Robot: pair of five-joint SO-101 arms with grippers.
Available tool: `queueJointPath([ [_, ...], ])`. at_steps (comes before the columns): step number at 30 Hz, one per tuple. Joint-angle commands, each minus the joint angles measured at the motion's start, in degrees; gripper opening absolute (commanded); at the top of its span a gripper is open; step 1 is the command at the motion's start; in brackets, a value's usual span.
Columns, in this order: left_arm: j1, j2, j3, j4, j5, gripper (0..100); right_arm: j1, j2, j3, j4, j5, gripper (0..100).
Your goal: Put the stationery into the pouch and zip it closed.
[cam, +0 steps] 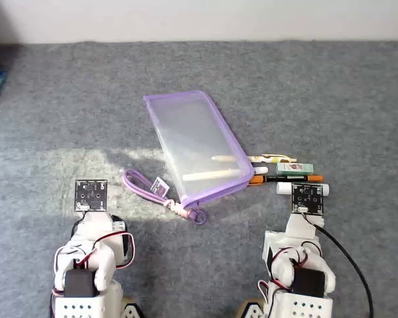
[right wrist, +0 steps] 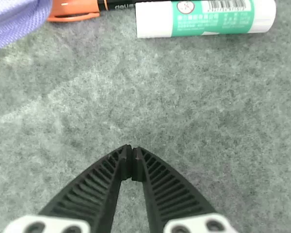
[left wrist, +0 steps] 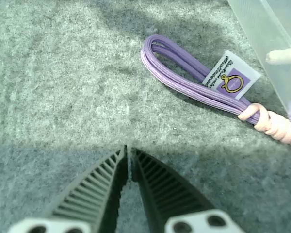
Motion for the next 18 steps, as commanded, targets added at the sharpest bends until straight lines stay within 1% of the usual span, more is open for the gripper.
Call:
queueJointPath([
  [1,0.18,-0.53,-0.48,0.18,0.62,1,0.40,-0.31,1.05,-1.01,-0.26,0.9],
  [18,0.18,-0.53,-0.48,0.18,0.62,1,0.75,-0.22,1.05,-1.01,-0.09,0.9],
])
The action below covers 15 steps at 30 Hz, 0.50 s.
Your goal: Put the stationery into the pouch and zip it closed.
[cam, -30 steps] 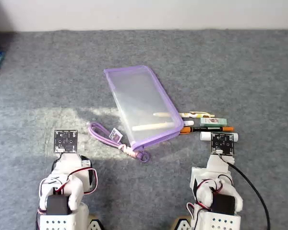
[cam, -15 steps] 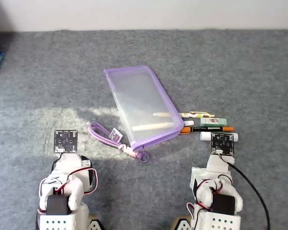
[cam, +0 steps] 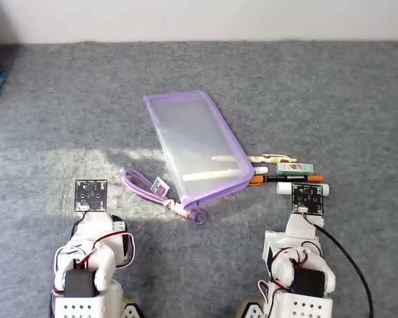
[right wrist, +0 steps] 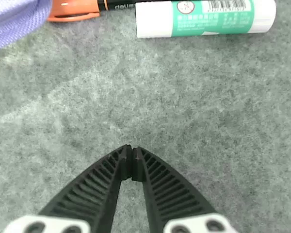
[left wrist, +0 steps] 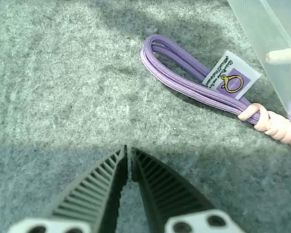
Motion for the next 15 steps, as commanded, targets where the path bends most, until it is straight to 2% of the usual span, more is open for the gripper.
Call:
queueJointPath([
  [1,0.18,-0.53,-0.48,0.18,0.62,1,0.75,-0.22,0.97,-1.01,0.35,0.9],
  [5,0.18,-0.53,-0.48,0.18,0.62,1,-0.13,-0.48,0.35,-2.95,9.93,0.9],
  [6,0.18,-0.53,-0.48,0.18,0.62,1,-0.13,-0.48,-0.53,-4.70,10.37,0.9],
  [10,0.18,-0.53,-0.48,0.18,0.62,1,-1.01,-0.04,-8.70,-8.40,5.71,0.8],
  [13,0.18,-0.53,-0.48,0.18,0.62,1,-8.57,1.45,-14.51,-6.29,4.92,0.8],
  [15,0.18,-0.53,-0.48,0.18,0.62,1,-13.05,5.05,-17.67,-5.23,1.23,0.8],
])
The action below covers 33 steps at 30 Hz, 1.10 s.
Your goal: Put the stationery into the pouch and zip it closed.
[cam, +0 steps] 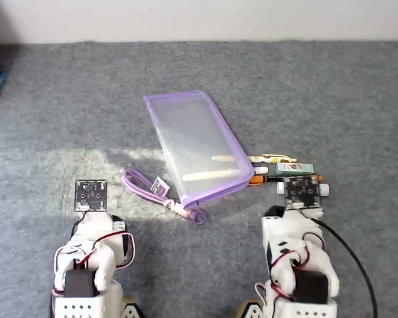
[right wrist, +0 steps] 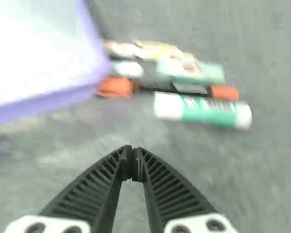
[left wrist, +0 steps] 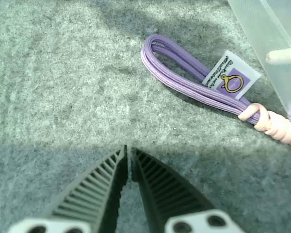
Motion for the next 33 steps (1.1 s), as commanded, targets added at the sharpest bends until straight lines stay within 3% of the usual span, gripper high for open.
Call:
queueJointPath([
  [1,0.18,-0.53,-0.48,0.18,0.62,1,-7.69,6.73,-8.18,0.66,-5.98,0.8],
  [6,0.18,-0.53,-0.48,0.18,0.62,1,-14.81,24.31,-13.63,-5.23,-12.22,0.8],
  [11,0.18,-0.53,-0.48,0.18,0.62,1,-17.45,45.05,-17.93,-15.96,-13.45,0.8],
  [19,0.18,-0.53,-0.48,0.18,0.62,1,-16.84,79.08,-30.07,-31.87,-13.10,0.8],
  [25,0.18,-0.53,-0.48,0.18,0.62,1,-11.74,103.69,-50.37,-39.60,-13.27,0.8],
  [29,0.18,-0.53,-0.48,0.18,0.62,1,-8.40,114.51,-66.37,-36.18,-13.54,0.9],
  [33,0.18,-0.53,-0.48,0.18,0.62,1,-8.75,114.33,-77.54,-17.89,-16.88,0.9],
])
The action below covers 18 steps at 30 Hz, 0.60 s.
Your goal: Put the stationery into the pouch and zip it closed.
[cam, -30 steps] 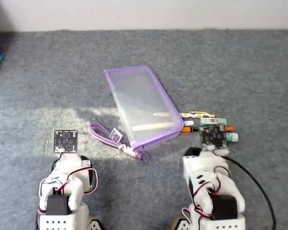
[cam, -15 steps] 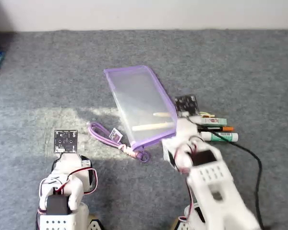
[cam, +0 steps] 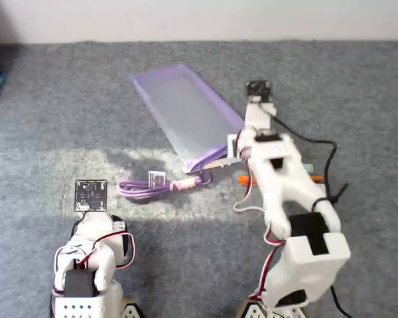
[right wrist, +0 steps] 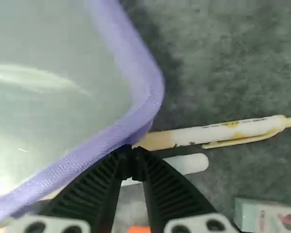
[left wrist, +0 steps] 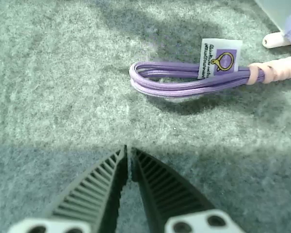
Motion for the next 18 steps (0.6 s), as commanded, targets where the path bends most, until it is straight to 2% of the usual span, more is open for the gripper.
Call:
queueJointPath([
  [1,0.18,-0.53,-0.48,0.18,0.62,1,-0.57,-1.54,-12.57,16.92,-4.22,0.9],
  [4,0.18,-0.53,-0.48,0.18,0.62,1,-2.86,-2.86,-17.76,28.09,-7.21,0.9],
  [7,0.18,-0.53,-0.48,0.18,0.62,1,-7.16,-4.09,-19.60,32.75,-10.90,0.9],
  [13,0.18,-0.53,-0.48,0.18,0.62,1,-16.75,-4.62,-19.60,30.46,-19.52,0.8],
  [18,0.18,-0.53,-0.48,0.18,0.62,1,-22.90,-0.31,-19.60,22.90,-24.62,0.8],
])
